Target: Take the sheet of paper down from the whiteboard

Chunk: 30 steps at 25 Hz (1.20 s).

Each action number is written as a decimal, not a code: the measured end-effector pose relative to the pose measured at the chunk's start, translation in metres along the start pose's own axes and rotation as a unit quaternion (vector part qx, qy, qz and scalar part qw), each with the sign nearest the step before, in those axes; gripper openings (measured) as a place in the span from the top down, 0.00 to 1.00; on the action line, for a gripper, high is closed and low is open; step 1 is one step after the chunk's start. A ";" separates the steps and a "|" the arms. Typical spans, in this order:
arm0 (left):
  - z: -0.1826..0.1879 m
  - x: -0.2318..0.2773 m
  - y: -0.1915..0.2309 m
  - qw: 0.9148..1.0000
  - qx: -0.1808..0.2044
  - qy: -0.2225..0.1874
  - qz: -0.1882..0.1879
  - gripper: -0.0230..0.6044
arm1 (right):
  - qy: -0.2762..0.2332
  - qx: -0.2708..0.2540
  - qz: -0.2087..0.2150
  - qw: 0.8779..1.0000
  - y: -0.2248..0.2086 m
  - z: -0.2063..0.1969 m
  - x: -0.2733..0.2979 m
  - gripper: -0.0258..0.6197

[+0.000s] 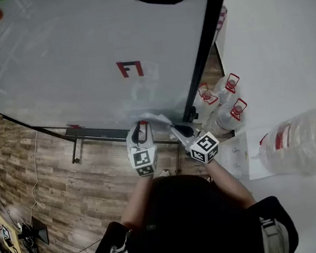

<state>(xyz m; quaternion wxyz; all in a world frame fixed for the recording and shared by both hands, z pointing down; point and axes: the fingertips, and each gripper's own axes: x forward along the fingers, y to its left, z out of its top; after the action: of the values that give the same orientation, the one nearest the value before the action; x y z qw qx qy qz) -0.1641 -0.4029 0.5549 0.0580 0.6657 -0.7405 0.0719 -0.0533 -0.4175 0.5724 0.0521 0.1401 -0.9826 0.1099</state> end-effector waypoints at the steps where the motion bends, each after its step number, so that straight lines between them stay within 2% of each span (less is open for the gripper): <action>1: -0.001 -0.003 0.001 1.000 -0.001 0.001 0.002 0.76 | 0.001 0.003 0.000 1.000 0.000 -0.001 -0.001 0.95; 7: -0.011 -0.022 0.009 1.000 -0.011 0.010 0.015 0.76 | 0.001 0.013 0.003 1.000 0.006 -0.004 -0.005 0.95; 14: -0.027 -0.047 0.014 0.999 -0.027 0.022 0.032 0.76 | 0.020 -0.002 0.008 1.000 0.016 -0.016 -0.014 0.95; 19: -0.037 -0.062 0.008 0.999 -0.031 0.029 0.033 0.76 | 0.031 -0.004 0.011 0.999 0.025 -0.026 -0.023 0.95; 25: -0.041 -0.082 -0.004 0.998 -0.032 0.032 0.035 0.75 | 0.021 0.021 0.016 0.999 0.035 -0.030 -0.039 0.95; 30: -0.048 -0.098 -0.014 0.998 -0.033 0.033 0.039 0.76 | 0.029 0.003 0.014 0.999 0.042 -0.040 -0.054 0.95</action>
<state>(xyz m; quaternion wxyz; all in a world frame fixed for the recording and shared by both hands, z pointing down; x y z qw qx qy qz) -0.1400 -0.2993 0.5849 0.1017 0.6313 -0.7655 0.0719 -0.0112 -0.3543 0.5956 0.0791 0.1236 -0.9821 0.1177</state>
